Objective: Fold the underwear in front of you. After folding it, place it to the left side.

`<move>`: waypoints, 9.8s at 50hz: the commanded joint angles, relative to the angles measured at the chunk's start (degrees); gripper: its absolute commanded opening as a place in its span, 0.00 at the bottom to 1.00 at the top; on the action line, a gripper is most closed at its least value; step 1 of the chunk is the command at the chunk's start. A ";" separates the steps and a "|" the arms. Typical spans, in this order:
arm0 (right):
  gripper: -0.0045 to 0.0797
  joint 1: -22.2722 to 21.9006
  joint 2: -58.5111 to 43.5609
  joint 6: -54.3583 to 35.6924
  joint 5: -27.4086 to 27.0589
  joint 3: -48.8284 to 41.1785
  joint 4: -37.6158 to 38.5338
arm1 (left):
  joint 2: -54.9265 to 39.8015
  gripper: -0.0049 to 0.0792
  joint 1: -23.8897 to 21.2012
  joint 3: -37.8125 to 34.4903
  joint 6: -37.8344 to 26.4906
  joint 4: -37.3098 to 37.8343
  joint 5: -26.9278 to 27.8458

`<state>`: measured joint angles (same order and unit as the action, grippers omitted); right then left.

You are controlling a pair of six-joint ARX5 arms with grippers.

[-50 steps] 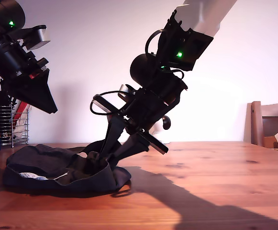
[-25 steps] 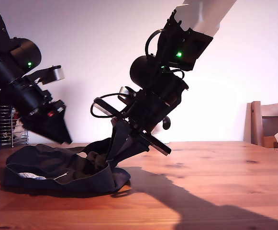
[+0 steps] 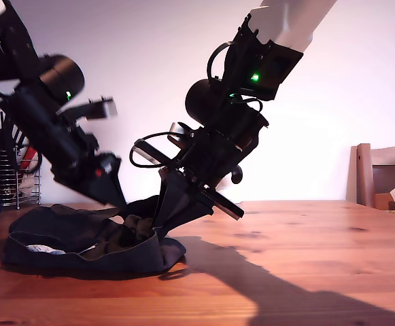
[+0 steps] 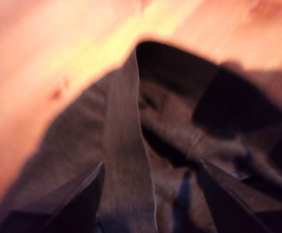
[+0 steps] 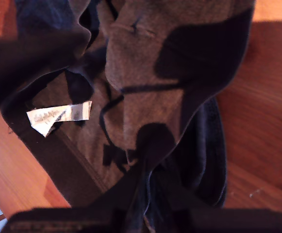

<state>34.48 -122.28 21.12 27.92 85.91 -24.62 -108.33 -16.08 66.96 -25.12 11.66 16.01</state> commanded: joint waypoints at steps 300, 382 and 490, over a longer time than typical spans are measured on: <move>0.04 -2.62 -1.03 -7.63 -6.01 6.78 -8.37 | -8.22 0.04 2.12 18.69 7.32 15.67 2.40; 0.04 -4.50 -1.03 -11.34 -13.25 8.48 -12.55 | -1.79 0.03 4.90 21.57 6.27 24.83 -3.56; 0.04 -2.73 -9.42 -23.39 -20.52 27.87 -31.12 | 5.16 0.03 5.09 21.57 5.01 28.81 -10.75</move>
<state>31.59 -132.22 -1.58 8.69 111.66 -55.05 -102.89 -11.20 88.27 -19.88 40.53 5.63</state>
